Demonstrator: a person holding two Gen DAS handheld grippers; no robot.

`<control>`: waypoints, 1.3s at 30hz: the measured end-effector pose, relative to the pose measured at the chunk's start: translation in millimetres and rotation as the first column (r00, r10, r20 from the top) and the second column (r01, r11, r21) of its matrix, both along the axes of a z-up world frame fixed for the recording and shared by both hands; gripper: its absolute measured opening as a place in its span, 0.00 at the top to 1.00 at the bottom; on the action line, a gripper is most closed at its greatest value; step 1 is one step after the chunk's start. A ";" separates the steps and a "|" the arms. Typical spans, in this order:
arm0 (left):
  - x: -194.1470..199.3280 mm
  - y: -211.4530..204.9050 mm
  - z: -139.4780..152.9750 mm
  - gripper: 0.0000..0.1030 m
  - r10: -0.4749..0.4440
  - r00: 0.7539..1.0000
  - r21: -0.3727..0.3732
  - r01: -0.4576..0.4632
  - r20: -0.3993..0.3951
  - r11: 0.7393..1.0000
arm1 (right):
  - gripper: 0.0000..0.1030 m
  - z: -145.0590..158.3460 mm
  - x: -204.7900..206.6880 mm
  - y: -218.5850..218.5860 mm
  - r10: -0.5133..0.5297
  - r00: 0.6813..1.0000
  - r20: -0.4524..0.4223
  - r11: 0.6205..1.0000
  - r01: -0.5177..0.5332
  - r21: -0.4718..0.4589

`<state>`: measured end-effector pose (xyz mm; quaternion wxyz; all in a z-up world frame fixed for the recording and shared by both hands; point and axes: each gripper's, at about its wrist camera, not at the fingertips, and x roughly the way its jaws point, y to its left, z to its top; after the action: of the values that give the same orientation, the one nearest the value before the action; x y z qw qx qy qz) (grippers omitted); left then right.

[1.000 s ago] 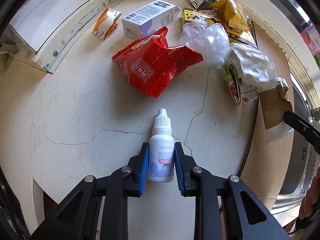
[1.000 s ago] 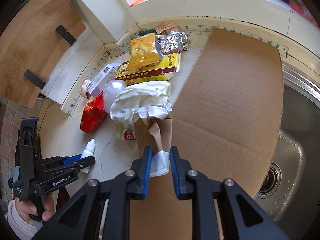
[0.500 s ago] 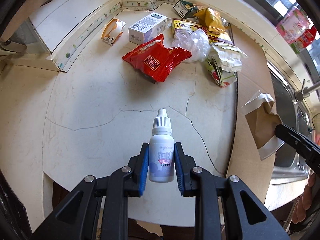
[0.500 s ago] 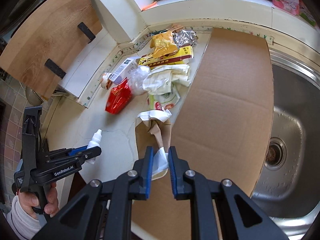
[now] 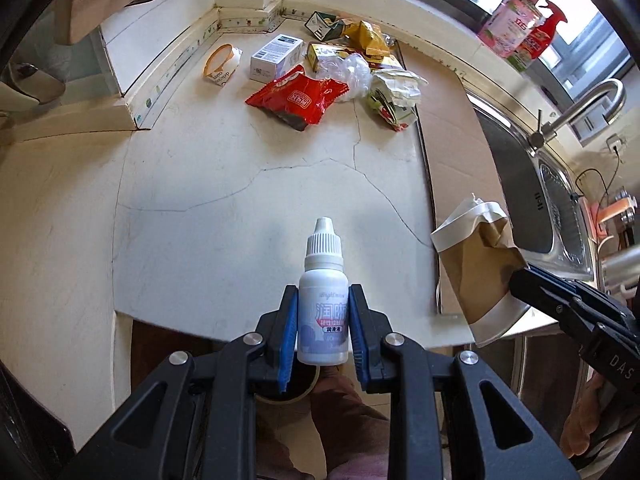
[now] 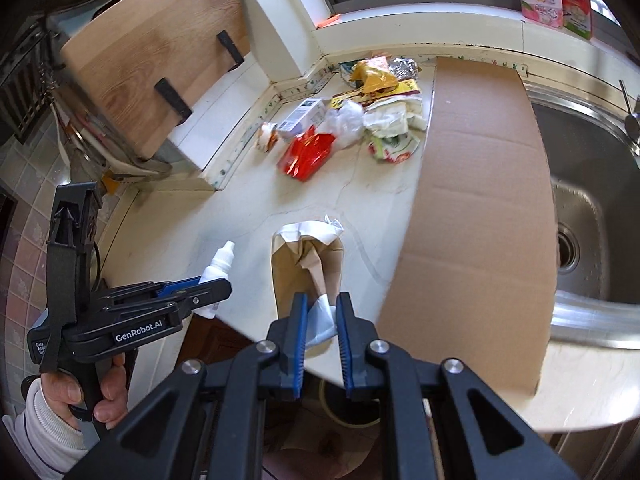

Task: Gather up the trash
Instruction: 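Carry the dropper bottle and paper cup down over the trash bin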

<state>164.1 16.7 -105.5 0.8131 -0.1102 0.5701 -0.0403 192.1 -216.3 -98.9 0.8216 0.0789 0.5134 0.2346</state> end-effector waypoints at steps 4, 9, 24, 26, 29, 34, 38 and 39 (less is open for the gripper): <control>-35.9 3.4 0.7 0.79 -0.064 0.998 -0.007 0.064 0.005 0.998 | 0.87 -1.7 -43.1 19.9 -0.018 1.000 0.003 1.000 0.018 -0.005; -76.9 3.2 -10.0 0.79 -0.139 0.990 -0.015 0.139 -0.012 0.990 | 0.87 -20.8 -95.4 40.2 -0.048 0.998 -0.038 0.999 0.048 -0.023; -138.3 -24.2 -111.5 0.79 -0.242 0.955 -0.019 0.242 -0.169 0.970 | 0.87 -127.7 -160.8 25.4 -0.185 0.954 -0.238 0.983 0.173 -0.068; -134.9 -30.0 -137.4 0.79 -0.244 0.952 -0.006 0.247 -0.183 0.969 | 0.86 -150.7 -160.2 18.8 -0.200 0.944 -0.262 0.980 0.188 -0.072; -130.3 -37.0 -178.3 0.79 -0.247 0.954 0.038 0.257 -0.172 0.966 | 0.86 -193.5 -156.5 10.8 -0.214 0.929 -0.301 0.977 0.202 -0.071; -121.4 -37.7 -250.6 0.79 -0.225 0.953 0.046 0.238 -0.201 0.970 | 0.86 -268.7 -148.7 3.5 -0.237 0.911 -0.339 0.972 0.224 -0.076; -111.7 -37.3 -309.3 0.78 -0.223 0.950 0.065 0.242 -0.219 0.968 | 0.86 -333.6 -142.2 4.8 -0.255 0.900 -0.353 0.967 0.236 -0.097; -109.1 -40.0 -322.0 0.78 -0.225 0.948 0.070 0.246 -0.223 0.967 | 0.86 -348.3 -140.3 6.8 -0.252 0.896 -0.365 0.968 0.231 -0.100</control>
<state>55.0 -23.4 -427.5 0.7410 -0.0055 0.6644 -0.0976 51.8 -209.6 -447.2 0.7330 0.1630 0.6531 0.0975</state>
